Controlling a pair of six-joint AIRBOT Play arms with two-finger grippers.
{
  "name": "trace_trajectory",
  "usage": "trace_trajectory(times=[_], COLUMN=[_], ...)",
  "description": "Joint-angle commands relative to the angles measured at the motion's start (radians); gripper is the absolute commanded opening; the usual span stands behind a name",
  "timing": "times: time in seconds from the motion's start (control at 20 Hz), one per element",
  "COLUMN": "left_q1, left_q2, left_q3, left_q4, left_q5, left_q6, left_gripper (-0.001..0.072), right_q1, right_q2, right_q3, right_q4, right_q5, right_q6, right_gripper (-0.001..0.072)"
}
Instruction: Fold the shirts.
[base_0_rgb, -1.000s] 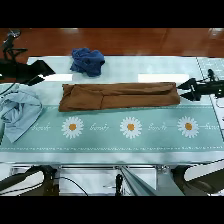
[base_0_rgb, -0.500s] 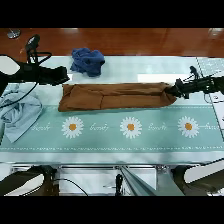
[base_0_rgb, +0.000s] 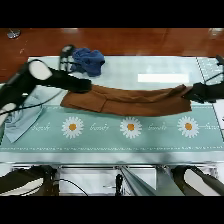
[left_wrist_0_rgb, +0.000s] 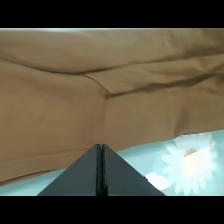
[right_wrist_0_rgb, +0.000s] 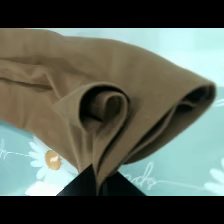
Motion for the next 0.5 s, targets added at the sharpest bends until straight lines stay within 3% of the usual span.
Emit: trace_trajectory(times=[0.0,0.25,0.45], left_q1=[-0.159,-0.335,-0.48], left_q2=[-0.142,-0.385,-0.511], left_q3=[0.08,0.298,0.387], left_q4=[-0.042,-0.218,-0.328], left_q5=[0.009,0.015,0.019], left_q6=[0.004,0.004,0.004], left_gripper=[0.0021,0.0022,0.0022], right_q1=[0.0,0.0,0.0], right_q2=[0.3,0.56,0.643], right_q3=[-0.129,-0.145,-0.145], right_q4=[-0.001,0.027,0.058], right_q5=[0.029,0.072,0.098], right_q6=[0.093,0.207,0.264], right_gripper=[0.0026,0.0026,0.0026])
